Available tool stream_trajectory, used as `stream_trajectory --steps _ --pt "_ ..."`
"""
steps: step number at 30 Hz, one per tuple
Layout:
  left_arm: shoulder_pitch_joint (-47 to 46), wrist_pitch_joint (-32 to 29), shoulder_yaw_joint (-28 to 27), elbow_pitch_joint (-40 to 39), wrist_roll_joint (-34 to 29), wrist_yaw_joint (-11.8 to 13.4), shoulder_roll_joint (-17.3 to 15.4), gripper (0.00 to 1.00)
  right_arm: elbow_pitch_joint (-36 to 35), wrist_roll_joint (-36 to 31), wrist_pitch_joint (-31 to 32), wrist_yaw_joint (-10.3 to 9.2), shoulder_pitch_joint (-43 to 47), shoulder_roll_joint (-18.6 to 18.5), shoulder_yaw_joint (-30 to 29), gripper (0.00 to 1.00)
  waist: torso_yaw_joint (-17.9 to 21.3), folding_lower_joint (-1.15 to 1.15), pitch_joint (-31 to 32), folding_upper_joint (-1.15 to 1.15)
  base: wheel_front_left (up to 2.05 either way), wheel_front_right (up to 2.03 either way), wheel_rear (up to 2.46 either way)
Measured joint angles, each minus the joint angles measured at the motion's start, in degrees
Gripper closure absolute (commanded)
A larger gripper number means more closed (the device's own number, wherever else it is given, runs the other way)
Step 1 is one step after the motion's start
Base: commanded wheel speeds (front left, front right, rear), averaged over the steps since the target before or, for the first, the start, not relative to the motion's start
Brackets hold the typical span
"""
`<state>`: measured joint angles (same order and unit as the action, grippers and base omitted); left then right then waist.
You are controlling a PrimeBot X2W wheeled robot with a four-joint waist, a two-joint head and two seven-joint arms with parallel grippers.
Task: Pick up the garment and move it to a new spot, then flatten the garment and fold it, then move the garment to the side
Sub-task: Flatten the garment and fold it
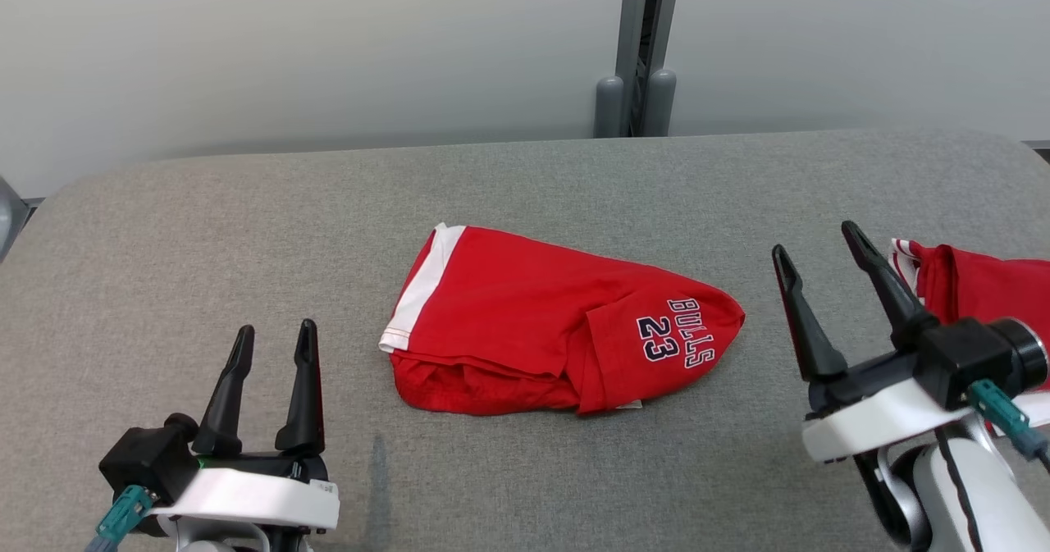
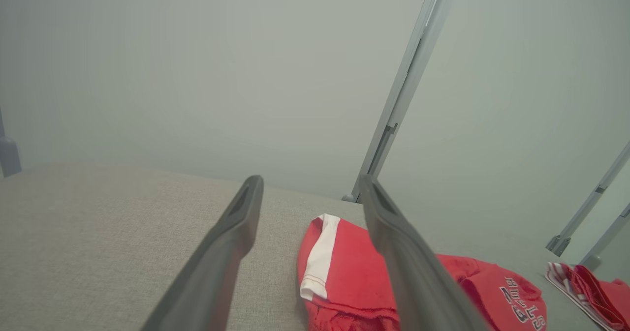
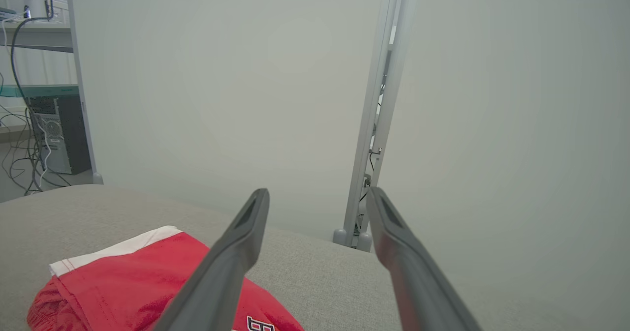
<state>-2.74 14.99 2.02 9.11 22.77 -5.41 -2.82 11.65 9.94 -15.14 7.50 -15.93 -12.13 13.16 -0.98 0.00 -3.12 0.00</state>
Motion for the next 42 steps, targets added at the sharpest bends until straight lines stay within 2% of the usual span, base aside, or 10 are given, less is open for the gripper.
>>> stream_trajectory --steps 6,15,18,24,30,42 --pt "0.32 0.00 0.26 2.80 0.25 0.54 0.01 0.00 -4.82 -2.67 0.00 0.00 7.62 4.14 -1.82 0.00 0.75 0.00 0.28 0.00 0.00 0.00 0.00" --pt "-0.20 0.01 -0.52 5.10 0.86 0.57 -0.03 0.00 -7.21 -2.89 0.00 -0.01 8.15 5.90 -3.18 0.00 3.20 0.00 -0.61 0.00 0.00 0.00 0.00" --pt "-1.80 -0.13 0.18 9.58 2.13 0.15 -0.01 0.00 -7.49 -3.01 0.01 -0.01 8.12 6.05 -3.37 0.00 4.15 0.00 -1.44 0.00 0.00 0.00 0.00" --pt "-8.42 -8.55 3.28 17.34 2.01 -0.68 -2.69 0.00 -7.23 -3.94 0.00 -0.01 8.22 6.73 -3.64 0.00 6.11 0.00 -3.77 0.00 0.00 0.00 0.00" --pt "-13.16 -11.22 3.61 20.33 1.22 -0.21 -5.25 0.00 -7.16 -4.77 0.00 0.00 8.04 7.81 -3.58 0.00 7.74 0.00 -6.45 0.00 0.00 0.00 0.00" --pt "-15.72 -16.16 6.34 22.32 2.41 -1.14 -7.01 0.00 -7.15 -5.30 0.00 0.00 7.16 8.68 -3.82 0.00 9.07 0.00 -9.06 0.00 0.00 0.00 0.00"
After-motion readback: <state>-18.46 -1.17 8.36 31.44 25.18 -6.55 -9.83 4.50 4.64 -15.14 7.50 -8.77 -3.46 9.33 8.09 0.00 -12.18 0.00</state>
